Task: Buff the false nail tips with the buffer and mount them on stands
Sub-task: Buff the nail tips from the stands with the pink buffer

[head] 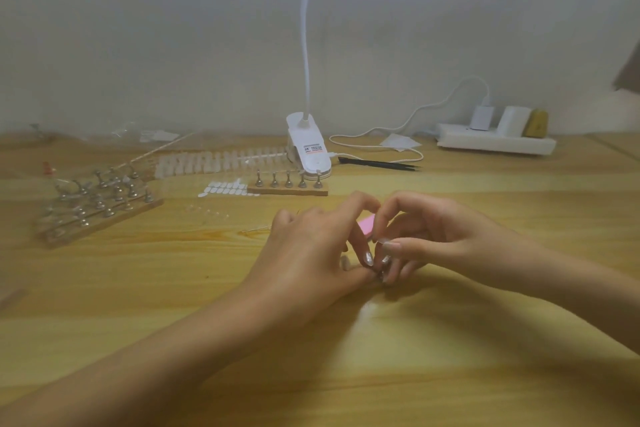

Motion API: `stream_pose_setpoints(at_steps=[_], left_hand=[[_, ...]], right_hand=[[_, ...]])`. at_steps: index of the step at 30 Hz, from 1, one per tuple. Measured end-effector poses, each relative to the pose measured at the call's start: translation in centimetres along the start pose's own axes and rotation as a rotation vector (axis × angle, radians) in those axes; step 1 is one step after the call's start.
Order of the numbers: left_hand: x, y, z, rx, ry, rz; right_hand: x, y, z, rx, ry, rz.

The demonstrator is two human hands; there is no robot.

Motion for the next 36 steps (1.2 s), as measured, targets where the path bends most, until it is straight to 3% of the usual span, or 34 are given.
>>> stream_pose_setpoints(at_steps=[4, 12, 24, 29, 36], left_hand=[[-0.1, -0.2, -0.2, 0.021, -0.028, 0.007], [-0.5, -0.8, -1.1, 0.039, -0.062, -0.003], [-1.0, -1.0, -1.3, -0.031, -0.065, 0.005], [-1.2, -0.9, -1.1, -0.062, -0.102, -0.006], [-0.9, -0.8, -0.9, -0.109, -0.153, -0.022]], right_hand=[[0.5, -0.4, 0.5, 0.042, 0.004, -0.023], [-1.9, 2.4, 1.5, -0.213, -0.034, -0.083], [-1.9, 3.3, 0.2, -0.207, -0.023, -0.017], [-0.8, 3.1, 0.1, -0.366, 0.236, 0.065], [-0.8, 2.7, -1.1, -0.395, 0.27, 0.131]])
Point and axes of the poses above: each hand's wrist, its own y-axis away from the middle knuckle, its own z-axis out of the back of the hand, x = y × z, the point moved 4 cm from there along -y, towards the middle knuckle, and after that the axes turned 6 degrees about y, right-handed, at the moved point
